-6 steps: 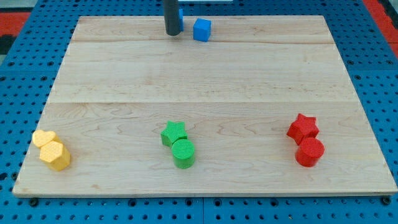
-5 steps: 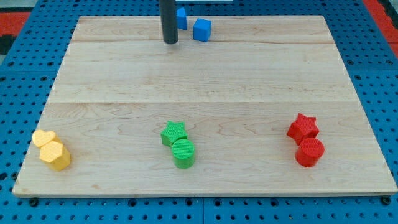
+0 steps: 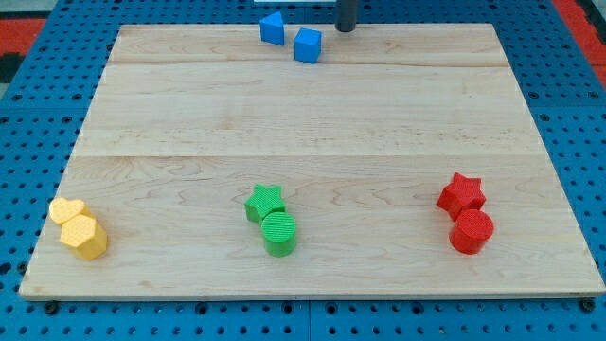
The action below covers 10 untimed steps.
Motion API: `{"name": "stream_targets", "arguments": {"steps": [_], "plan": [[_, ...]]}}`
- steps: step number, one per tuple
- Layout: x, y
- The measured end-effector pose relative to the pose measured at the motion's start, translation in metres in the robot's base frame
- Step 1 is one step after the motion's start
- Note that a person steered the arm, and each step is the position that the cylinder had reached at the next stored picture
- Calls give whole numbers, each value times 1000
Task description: Push the blue triangle down a bit
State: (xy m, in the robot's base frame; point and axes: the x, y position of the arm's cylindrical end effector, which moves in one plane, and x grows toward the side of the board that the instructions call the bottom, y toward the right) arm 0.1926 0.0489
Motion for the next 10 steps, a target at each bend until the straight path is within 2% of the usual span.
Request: {"name": "stream_targets", "arguments": {"steps": [1,3,5,6,7,8,10], "plan": [[1,-32],[14,-139],[64,-160],[26,-232],[-1,-264],[0,-201],[7,-148]]}}
